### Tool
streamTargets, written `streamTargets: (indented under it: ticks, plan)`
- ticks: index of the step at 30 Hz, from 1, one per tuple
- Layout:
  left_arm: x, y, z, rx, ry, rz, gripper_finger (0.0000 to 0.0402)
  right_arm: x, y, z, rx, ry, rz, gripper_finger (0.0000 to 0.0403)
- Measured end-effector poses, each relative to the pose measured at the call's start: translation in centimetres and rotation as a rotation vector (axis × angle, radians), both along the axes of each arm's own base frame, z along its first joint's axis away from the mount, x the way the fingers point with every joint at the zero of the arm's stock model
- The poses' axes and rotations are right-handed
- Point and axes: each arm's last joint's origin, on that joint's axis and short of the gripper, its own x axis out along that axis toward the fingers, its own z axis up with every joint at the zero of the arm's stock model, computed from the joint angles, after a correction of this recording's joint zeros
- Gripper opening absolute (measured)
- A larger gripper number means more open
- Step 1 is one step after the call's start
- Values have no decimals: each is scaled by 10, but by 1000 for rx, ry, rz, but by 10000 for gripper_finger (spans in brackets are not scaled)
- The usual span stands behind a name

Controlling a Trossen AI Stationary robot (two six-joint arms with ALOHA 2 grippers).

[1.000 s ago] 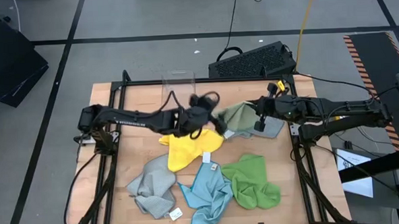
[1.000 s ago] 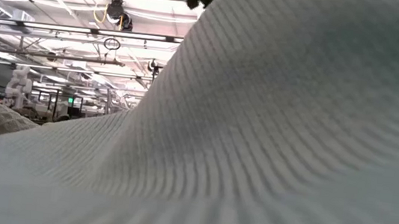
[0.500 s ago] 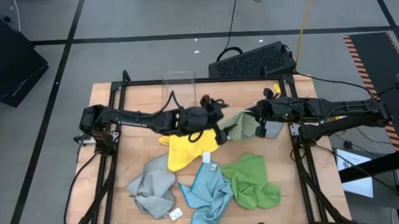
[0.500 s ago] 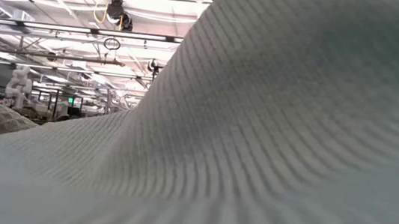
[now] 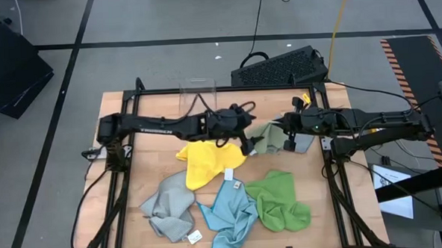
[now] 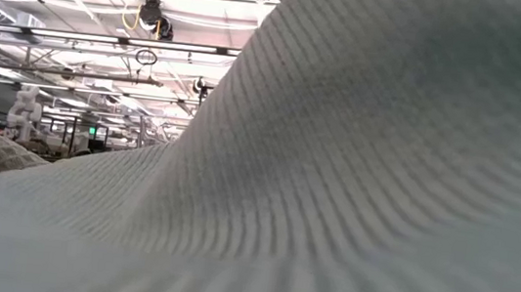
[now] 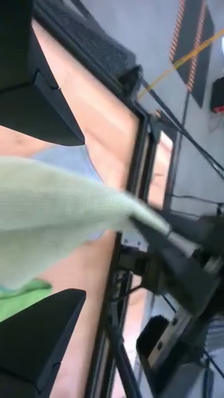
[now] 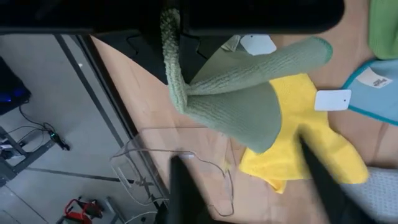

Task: Fold microfiber towels
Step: Fold the light green microfiber cloth

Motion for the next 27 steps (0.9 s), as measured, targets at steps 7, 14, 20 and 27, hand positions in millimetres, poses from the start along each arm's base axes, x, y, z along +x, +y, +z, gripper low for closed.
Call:
streamTargets:
  ticks: [7, 14, 20, 27]
  plan:
    - [15, -7, -22, 13, -9, 44, 397, 0, -2, -1, 5, 3, -17, 7]
    - [23, -10, -48, 3, 38, 168, 397, 3, -6, -4, 47, 6, -73, 7]
    - [31, -9, -65, -25, 8, 224, 397, 8, -9, -8, 61, 17, -91, 7]
    - [31, -5, -68, -9, 7, 314, 397, 13, -9, -10, 99, 9, -119, 7]
